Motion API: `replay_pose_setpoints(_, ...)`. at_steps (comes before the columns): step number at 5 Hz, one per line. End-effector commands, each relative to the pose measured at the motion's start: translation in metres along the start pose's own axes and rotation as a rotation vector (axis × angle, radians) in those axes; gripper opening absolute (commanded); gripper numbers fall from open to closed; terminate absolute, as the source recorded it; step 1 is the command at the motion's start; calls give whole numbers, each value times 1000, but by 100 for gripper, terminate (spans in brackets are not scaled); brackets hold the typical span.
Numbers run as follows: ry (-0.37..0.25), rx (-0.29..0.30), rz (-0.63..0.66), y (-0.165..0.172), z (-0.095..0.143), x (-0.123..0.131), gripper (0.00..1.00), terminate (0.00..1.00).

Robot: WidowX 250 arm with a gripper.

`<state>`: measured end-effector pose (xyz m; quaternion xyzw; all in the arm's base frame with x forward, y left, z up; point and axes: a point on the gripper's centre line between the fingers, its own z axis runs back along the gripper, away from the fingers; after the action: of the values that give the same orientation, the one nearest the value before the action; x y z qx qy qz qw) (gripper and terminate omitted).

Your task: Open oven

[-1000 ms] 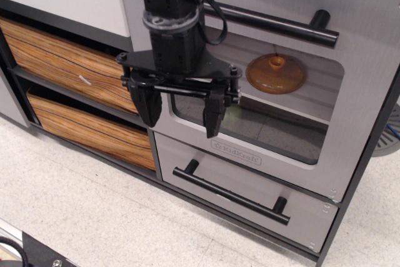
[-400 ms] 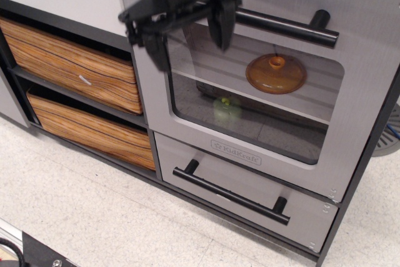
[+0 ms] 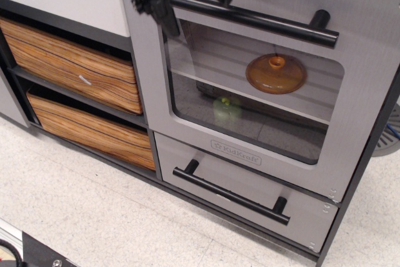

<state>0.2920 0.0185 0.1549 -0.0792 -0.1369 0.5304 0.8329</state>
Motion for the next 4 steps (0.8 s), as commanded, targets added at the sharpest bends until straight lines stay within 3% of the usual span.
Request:
replay_pose_setpoints(1,-27,-45,71,-11,-9,15,100,0)
replay_pose_setpoints(3,-66,-45,42,-9,-32,9,100,0)
replay_pose_setpoints(4,-51,8,5,4,-36,0,100,0)
